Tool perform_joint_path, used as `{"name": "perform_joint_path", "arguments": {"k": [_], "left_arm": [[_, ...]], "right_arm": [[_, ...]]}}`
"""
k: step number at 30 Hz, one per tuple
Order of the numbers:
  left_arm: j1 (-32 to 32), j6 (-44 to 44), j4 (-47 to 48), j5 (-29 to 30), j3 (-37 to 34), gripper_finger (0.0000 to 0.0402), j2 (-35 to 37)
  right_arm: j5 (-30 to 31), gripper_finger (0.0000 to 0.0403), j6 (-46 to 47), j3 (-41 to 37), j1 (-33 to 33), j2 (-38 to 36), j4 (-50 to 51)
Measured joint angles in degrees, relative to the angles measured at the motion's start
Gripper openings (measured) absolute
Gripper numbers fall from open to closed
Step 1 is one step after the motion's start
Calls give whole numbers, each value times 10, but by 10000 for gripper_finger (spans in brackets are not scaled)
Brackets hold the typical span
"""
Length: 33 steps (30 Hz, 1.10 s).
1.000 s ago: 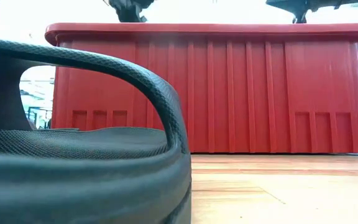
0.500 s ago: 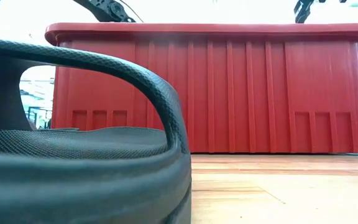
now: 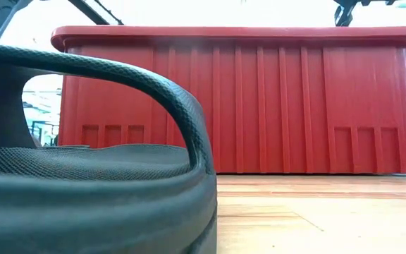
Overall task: Pick and place slides into bin
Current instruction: Put the black slipper into the red bin
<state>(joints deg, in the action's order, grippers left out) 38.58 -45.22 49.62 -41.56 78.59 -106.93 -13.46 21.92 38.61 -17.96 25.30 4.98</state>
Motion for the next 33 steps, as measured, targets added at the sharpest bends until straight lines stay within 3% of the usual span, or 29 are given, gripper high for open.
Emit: {"name": "perform_joint_path", "arguments": {"k": [6, 28, 33], "left_arm": [[2, -21, -10, 62, 9, 2, -38], [26, 14, -63, 55, 15, 2, -44], [23, 24, -61, 27, 16, 2, -44]], "right_arm": [[1, 0, 37, 0, 0, 0, -1], [2, 0, 24, 0, 0, 1, -4], [1, 0, 25, 0, 0, 3, -4]]}}
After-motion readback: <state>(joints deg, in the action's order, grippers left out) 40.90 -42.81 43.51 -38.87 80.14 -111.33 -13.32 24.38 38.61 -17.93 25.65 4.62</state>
